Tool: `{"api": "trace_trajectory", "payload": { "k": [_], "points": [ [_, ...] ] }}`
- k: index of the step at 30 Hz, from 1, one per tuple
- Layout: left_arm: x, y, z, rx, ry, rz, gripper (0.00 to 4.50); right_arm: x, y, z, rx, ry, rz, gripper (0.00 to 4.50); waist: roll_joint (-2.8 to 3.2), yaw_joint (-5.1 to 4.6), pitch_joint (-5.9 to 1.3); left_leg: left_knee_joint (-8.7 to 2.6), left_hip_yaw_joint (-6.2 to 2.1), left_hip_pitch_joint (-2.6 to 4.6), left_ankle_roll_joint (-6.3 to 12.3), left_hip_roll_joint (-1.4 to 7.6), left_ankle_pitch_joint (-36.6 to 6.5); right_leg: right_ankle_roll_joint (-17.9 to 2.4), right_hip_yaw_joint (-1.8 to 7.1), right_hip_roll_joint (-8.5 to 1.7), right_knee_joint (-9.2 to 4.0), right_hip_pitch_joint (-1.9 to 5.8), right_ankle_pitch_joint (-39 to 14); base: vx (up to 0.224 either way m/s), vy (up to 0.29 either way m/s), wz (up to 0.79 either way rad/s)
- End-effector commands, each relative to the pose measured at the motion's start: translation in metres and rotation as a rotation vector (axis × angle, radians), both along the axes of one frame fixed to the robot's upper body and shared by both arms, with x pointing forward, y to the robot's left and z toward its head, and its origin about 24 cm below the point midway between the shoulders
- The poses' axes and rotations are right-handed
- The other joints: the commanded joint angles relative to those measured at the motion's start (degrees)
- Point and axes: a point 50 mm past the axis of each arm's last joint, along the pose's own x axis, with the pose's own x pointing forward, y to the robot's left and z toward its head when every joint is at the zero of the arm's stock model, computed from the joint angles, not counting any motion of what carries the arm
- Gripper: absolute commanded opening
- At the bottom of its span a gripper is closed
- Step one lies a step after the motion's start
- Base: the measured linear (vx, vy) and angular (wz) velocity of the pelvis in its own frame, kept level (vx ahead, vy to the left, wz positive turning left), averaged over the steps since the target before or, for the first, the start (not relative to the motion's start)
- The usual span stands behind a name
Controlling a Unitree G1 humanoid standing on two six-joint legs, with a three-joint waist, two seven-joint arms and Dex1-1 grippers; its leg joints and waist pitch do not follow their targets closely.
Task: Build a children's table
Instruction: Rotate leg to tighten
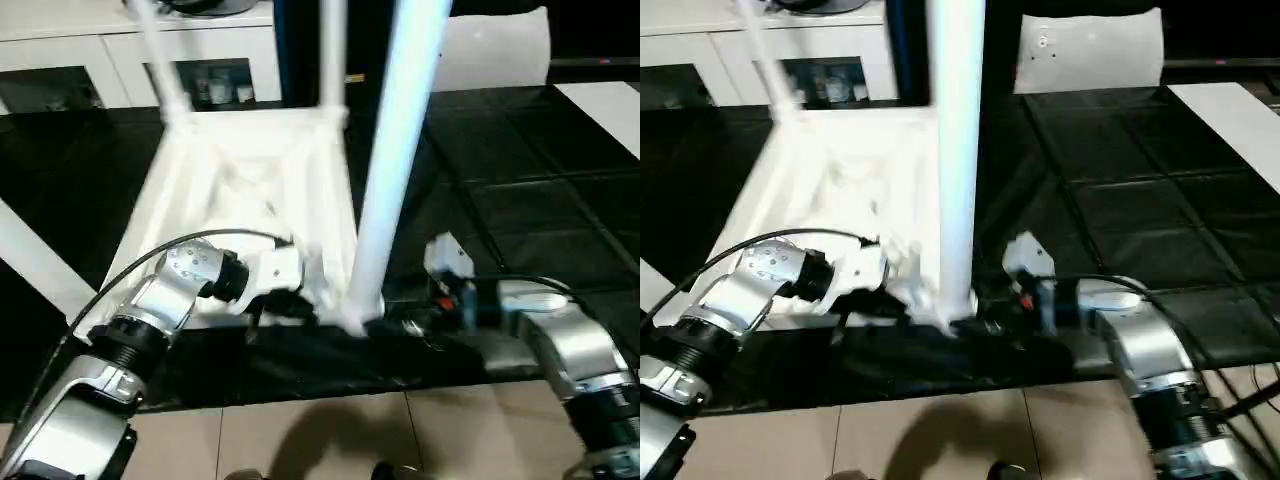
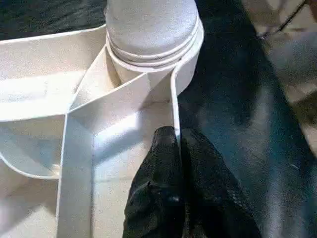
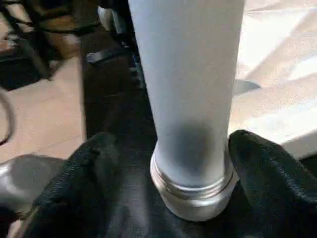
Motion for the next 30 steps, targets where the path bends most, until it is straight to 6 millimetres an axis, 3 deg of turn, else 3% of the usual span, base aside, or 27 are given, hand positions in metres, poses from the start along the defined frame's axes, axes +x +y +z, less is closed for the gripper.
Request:
{"api": "trace_trajectory", "payload": {
  "k": [1,11,21,25,26,28,30],
  "points": [
    [-0.006,-0.008,0.002,0.034,0.001,-0.136,0.0,-0.003,0.003,0.002,0.008,0.028,0.078,3.53,-1.07,-0.14,-4.06,-3.46,1.02,-0.64,6.97,0.3,-3.6,-7.5,3.41,-2.77,-2.96,4.54,-17.4,0.0,0.0,0.0],
    [-0.006,-0.004,0.001,0.057,-0.005,-0.154,0.0,-0.009,0.007,-0.001,0.019,0.071,0.143,2.67,-1.25,0.27,-4.36,-3.46,1.04,-0.64,5.81,0.18,-3.2,-6.1,3.33,-2.82,-2.98,4.66,-19.0,0.0,0.0,0.0],
    [-0.006,-0.003,-0.002,0.051,-0.007,-0.122,0.0,-0.015,0.016,-0.004,0.068,0.089,0.135,1.83,-1.36,0.67,-4.66,-3.29,1.1,-0.61,5.77,0.17,-1.8,-6.1,3.37,-2.78,-2.75,4.63,-17.9,0.0,0.0,0.0],
    [-0.007,-0.003,-0.003,0.048,-0.004,-0.115,0.0,-0.01,0.018,-0.007,0.038,0.012,0.05,1.83,-1.45,0.55,-4.62,-3.36,1.14,-0.64,5.01,-0.04,-2.5,-5.0,3.27,-2.78,-2.98,4.66,-19.8,0.0,0.0,0.0],
    [-0.007,-0.003,-0.004,0.048,-0.006,-0.112,0.0,-0.008,0.018,-0.006,0.058,0.023,0.034,1.83,-1.13,0.53,-4.55,-3.38,1.12,-0.62,4.89,-0.07,-2.9,-4.8,3.27,-2.76,-3.1,4.63,-20.5,0.0,0.0,0.0],
    [-0.007,-0.002,-0.004,0.048,-0.008,-0.11,0.0,-0.007,0.018,-0.005,0.073,0.023,0.026,2.1,-1.4,0.24,-4.42,-3.38,1.22,-0.56,4.43,-0.33,-4.9,-3.5,3.05,-2.64,-3.72,4.62,-23.7,0.0,0.0,0.0],
    [-0.006,-0.003,-0.004,0.047,-0.017,-0.102,0.0,-0.004,0.019,-0.001,0.102,0.009,0.007,2.22,-1.28,0.07,-4.37,-3.37,1.19,-0.54,4.23,-0.43,-5.5,-2.9,2.93,-2.61,-3.97,4.56,-25.2,0.0,0.0,0.0]
  ]
}}
